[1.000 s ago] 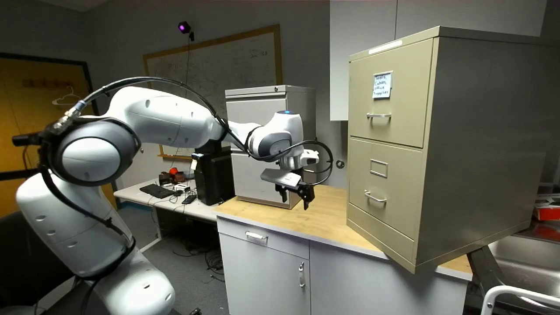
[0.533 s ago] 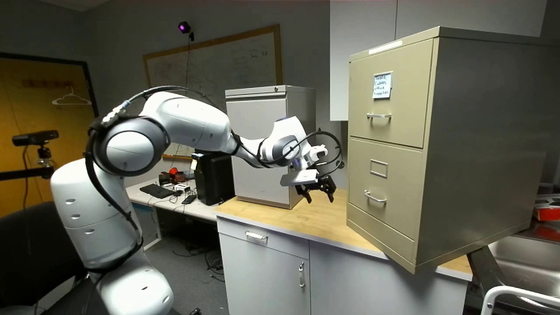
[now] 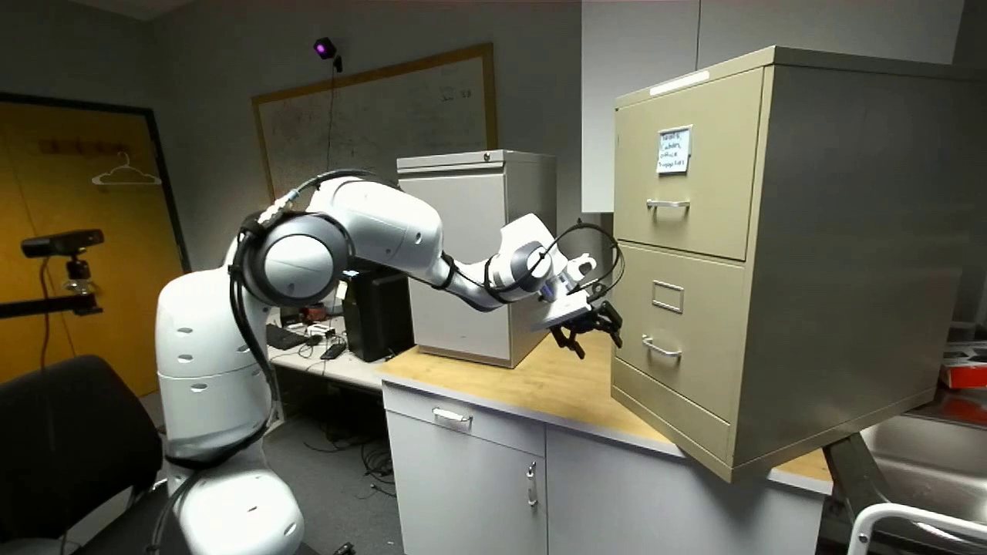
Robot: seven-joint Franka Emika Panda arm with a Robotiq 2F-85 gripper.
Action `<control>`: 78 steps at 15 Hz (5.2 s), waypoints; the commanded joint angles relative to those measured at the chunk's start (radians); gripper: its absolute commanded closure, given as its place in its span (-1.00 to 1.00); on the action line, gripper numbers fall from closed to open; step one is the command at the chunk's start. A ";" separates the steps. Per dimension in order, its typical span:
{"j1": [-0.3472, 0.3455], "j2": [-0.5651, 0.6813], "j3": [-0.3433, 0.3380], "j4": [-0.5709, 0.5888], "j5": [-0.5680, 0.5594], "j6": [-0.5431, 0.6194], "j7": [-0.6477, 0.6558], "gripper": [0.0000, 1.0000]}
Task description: Open the bottom drawer of the file cabinet to the right
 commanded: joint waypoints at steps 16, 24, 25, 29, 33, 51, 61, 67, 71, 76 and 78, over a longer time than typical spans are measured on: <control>-0.051 0.203 -0.027 0.218 -0.063 0.136 -0.072 -1.00; -0.053 0.262 -0.017 0.271 -0.046 0.140 -0.143 -1.00; -0.053 0.270 -0.015 0.279 -0.045 0.139 -0.149 -1.00; -0.056 0.304 -0.003 0.307 -0.022 0.124 -0.179 -1.00; -0.061 0.344 0.014 0.340 0.018 0.088 -0.204 -1.00; -0.115 0.430 0.034 0.531 0.131 -0.093 -0.277 0.88; -0.116 0.395 0.083 0.509 0.196 -0.169 -0.339 0.91; -0.112 0.353 0.112 0.420 0.221 -0.151 -0.401 0.91; -0.104 0.332 0.114 0.382 0.217 -0.130 -0.401 0.91; -0.095 0.289 0.116 0.325 0.213 -0.109 -0.398 0.91; -0.091 0.264 0.116 0.287 0.210 -0.095 -0.394 0.91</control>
